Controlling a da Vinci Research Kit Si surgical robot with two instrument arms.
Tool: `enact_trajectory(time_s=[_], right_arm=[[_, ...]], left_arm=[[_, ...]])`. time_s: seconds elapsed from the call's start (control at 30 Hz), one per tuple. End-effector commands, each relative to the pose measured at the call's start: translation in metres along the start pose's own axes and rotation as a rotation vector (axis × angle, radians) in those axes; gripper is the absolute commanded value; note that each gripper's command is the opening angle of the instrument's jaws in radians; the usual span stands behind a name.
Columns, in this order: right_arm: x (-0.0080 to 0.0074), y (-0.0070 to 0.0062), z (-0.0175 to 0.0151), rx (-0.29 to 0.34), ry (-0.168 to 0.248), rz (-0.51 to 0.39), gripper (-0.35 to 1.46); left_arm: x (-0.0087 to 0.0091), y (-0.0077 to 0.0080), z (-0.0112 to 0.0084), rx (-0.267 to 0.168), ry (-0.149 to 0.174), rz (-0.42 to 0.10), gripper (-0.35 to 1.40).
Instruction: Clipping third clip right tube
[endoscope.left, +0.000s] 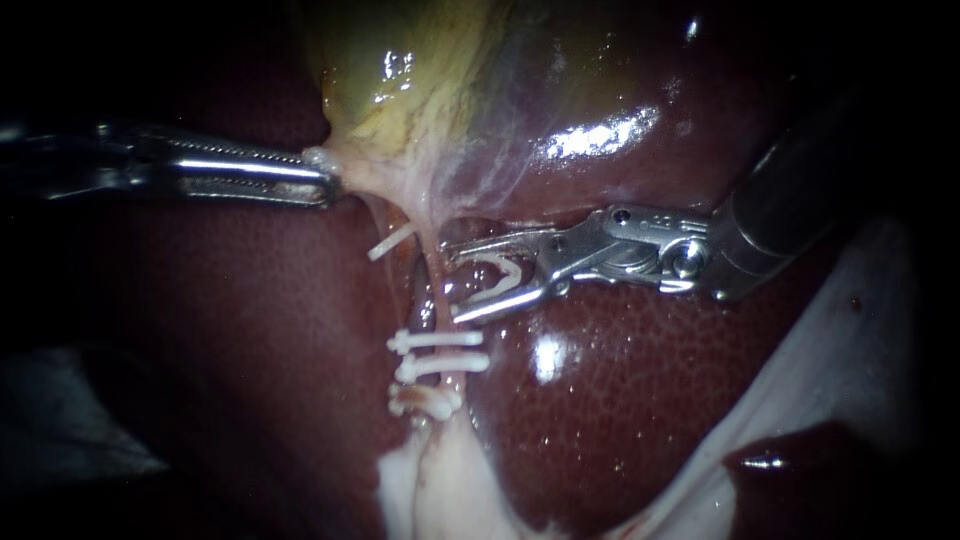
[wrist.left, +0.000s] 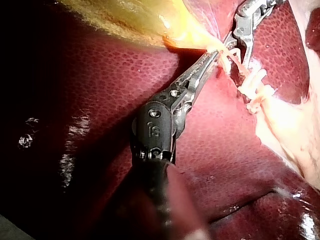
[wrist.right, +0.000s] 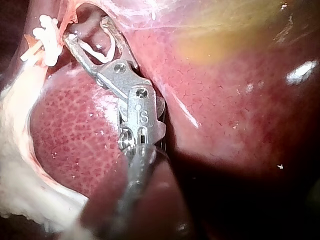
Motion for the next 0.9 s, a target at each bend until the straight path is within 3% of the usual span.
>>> enact_trajectory(time_s=[0.03,0.57,0.9], right_arm=[[0.0,0.0,-0.0002,0.003,0.0,0.0,0.43],[0.0032,-0.0025,-0.0067,0.042,0.004,0.11,0.49],[0.0038,-0.0039,-0.0062,0.071,-0.002,0.14,0.49]], left_arm=[[0.0,0.0,0.0,0.0,0.0,0.0,-0.35],[0.0,0.0,-0.0002,0.002,0.0,0.0,-0.35],[0.0,0.0,-0.0003,0.001,0.0,0.0,-0.35]])
